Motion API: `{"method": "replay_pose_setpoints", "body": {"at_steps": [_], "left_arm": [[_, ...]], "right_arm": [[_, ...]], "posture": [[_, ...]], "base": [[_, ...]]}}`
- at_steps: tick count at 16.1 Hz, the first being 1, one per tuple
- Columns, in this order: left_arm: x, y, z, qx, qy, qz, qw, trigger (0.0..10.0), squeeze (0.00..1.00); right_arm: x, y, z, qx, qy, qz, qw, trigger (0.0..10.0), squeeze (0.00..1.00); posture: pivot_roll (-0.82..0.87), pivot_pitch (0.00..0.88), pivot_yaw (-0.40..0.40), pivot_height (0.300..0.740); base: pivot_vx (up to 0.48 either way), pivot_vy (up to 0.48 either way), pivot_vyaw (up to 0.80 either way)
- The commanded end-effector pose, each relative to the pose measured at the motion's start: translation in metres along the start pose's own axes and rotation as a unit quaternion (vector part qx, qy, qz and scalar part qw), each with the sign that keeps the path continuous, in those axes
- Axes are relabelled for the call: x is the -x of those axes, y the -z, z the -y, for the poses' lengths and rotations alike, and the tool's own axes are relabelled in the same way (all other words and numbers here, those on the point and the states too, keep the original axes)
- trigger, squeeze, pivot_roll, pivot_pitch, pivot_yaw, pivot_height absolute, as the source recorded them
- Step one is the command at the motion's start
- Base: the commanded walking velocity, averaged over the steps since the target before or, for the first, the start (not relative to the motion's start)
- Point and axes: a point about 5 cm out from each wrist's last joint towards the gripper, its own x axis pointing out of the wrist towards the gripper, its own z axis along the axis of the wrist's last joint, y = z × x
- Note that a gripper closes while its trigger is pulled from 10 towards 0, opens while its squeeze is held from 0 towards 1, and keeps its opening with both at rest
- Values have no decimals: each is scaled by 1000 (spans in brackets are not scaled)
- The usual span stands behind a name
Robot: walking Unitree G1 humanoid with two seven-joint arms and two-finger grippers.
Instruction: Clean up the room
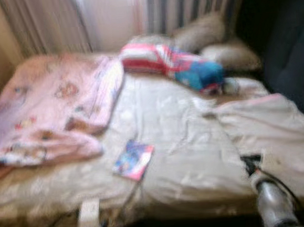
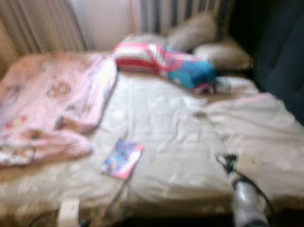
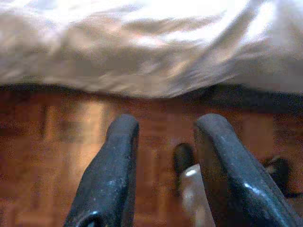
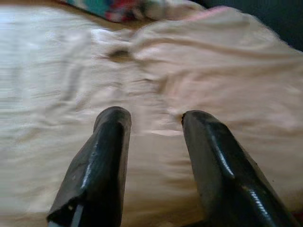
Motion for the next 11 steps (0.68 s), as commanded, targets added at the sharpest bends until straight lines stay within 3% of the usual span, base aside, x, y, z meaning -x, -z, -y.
{"method": "replay_pose_setpoints", "body": {"at_steps": [1, 11], "left_arm": [[0, -2, 3, 6, 0, 4, 1000, 10000, 0], [-1, -11, -3, -4, -3, 15, 1000, 10000, 0]], "right_arm": [[1, 1, 5, 3, 7, -6, 1000, 10000, 0], [1, 5, -4, -6, 3, -14, 1000, 10000, 0]], "posture": [[52, 39, -7, 740], [58, 22, 28, 740]], "base": [[0, 337, 0], [0, 295, 0]]}}
